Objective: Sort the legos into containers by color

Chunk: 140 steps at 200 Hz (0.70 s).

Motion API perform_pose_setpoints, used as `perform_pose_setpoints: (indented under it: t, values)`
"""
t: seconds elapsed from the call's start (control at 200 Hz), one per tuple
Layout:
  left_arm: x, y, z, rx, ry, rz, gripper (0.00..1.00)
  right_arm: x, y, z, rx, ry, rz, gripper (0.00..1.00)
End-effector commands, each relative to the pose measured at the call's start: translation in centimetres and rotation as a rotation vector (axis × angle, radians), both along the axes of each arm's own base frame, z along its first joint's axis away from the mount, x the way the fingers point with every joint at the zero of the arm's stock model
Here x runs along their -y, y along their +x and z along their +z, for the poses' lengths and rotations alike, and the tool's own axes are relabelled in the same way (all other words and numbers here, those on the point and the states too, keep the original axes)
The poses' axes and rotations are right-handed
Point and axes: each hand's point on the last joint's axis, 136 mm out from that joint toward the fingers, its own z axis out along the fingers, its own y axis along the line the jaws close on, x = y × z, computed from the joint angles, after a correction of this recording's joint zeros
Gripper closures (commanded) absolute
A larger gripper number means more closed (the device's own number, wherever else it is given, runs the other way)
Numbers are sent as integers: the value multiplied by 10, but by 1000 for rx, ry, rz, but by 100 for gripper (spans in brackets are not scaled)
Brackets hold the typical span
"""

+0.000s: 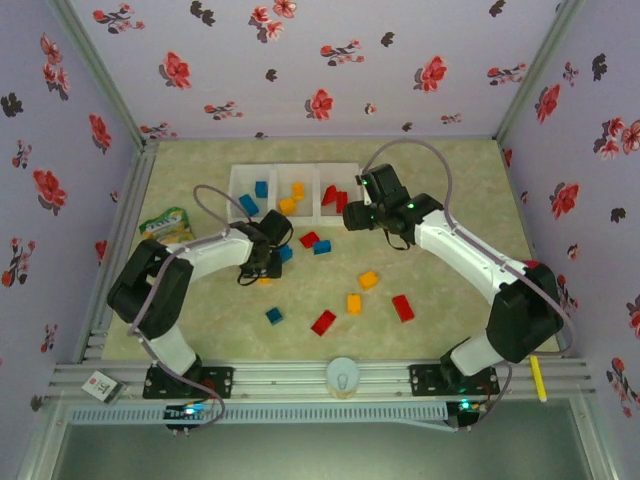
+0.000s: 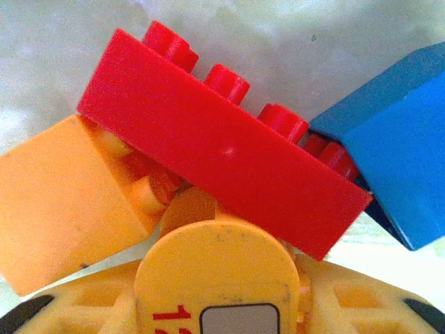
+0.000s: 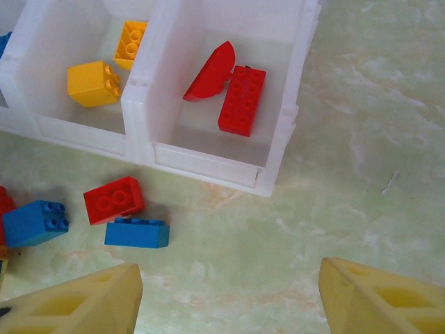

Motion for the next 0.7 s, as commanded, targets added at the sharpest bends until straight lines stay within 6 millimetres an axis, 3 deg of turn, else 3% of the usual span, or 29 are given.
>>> perform_pose_setpoints:
  t: [0.0,0.24,0.385,0.545,0.695]
  values:
    - [-4,0,26,38,-16,0,66,4,-4,1,9,-9,-18,31]
    - [-9,-6,84,142,-73,-28,70,4,-6,-6,3,-4,-33,32]
    - [-11,1,125,230,-87,-52,72,6,-10,-9,3,2,-51,32]
    - [-3,19,160,314,-102,-88,72,10,-16,-11,1,-7,-64,33]
    - [15,49,178,371,-118,-112,73,18,-25,-18,-7,-40,-89,34]
